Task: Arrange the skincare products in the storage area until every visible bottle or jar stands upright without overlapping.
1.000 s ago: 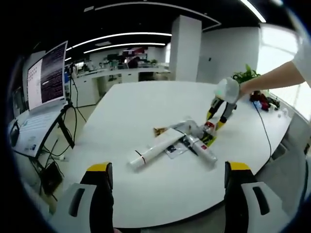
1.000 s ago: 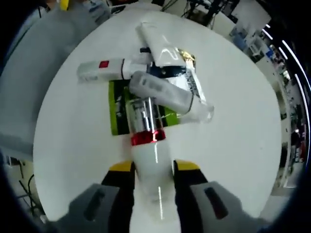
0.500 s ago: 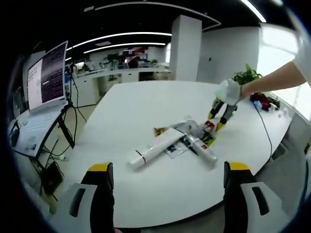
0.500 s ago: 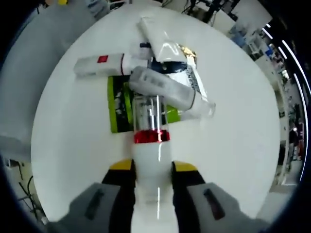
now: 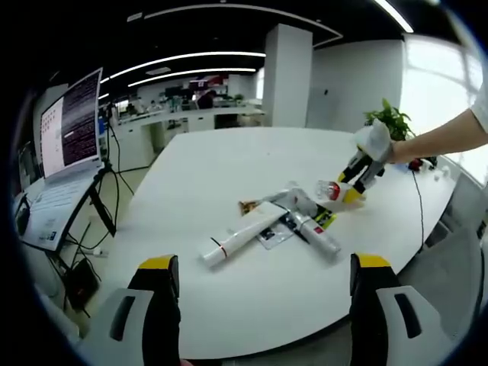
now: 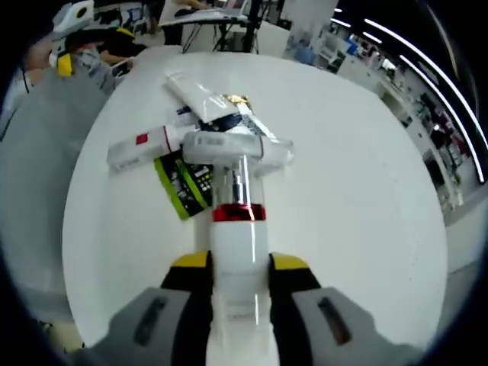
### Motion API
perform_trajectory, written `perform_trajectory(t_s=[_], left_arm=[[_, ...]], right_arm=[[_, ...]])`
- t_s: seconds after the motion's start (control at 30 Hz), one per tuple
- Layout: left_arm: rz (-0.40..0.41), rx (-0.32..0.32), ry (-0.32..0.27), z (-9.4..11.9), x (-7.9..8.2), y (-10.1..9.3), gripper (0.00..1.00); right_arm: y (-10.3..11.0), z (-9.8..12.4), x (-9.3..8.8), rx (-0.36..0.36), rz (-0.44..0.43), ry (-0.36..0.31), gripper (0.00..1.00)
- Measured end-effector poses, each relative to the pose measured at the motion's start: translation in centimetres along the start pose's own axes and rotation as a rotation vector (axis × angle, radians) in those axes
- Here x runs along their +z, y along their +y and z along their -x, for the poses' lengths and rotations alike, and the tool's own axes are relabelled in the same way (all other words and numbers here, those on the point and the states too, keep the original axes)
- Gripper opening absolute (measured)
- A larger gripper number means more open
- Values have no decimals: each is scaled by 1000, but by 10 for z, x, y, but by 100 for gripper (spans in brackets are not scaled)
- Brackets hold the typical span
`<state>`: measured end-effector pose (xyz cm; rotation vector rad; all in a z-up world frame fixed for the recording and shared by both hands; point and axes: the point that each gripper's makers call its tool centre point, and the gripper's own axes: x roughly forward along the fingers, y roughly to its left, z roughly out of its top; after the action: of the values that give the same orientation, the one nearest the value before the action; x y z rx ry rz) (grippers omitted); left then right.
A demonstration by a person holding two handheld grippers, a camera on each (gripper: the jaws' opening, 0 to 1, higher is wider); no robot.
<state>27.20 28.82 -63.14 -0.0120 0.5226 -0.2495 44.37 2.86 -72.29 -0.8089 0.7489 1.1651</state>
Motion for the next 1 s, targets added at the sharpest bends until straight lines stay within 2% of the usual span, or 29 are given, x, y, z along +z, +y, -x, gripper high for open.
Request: perform_trajectory(t_s=[0.2,0.57,0.67,0.87,0.97,1.0], left_arm=[[-2,-9,-2,0,0,-1,91],[-17,-47,9,-4,8,-15,95],[32,-91,-20,-11,20,-28,95],[5,-178,-70,-28,50,-64,96],[66,-259,-107,-37,69,-89,96],[71,-261,-112,-39,73,-92,97]], right_arm=[[6,13,5,-62,-120,-95,27],[26,33,17,-176,-264,-239,27],[35,39,26,-194,-303,-288,27],[57,55,49,-242,-345,-363,27],[64,61,58,-250,-349,-391,27],[66,63,61,-253,-350,-398,27]])
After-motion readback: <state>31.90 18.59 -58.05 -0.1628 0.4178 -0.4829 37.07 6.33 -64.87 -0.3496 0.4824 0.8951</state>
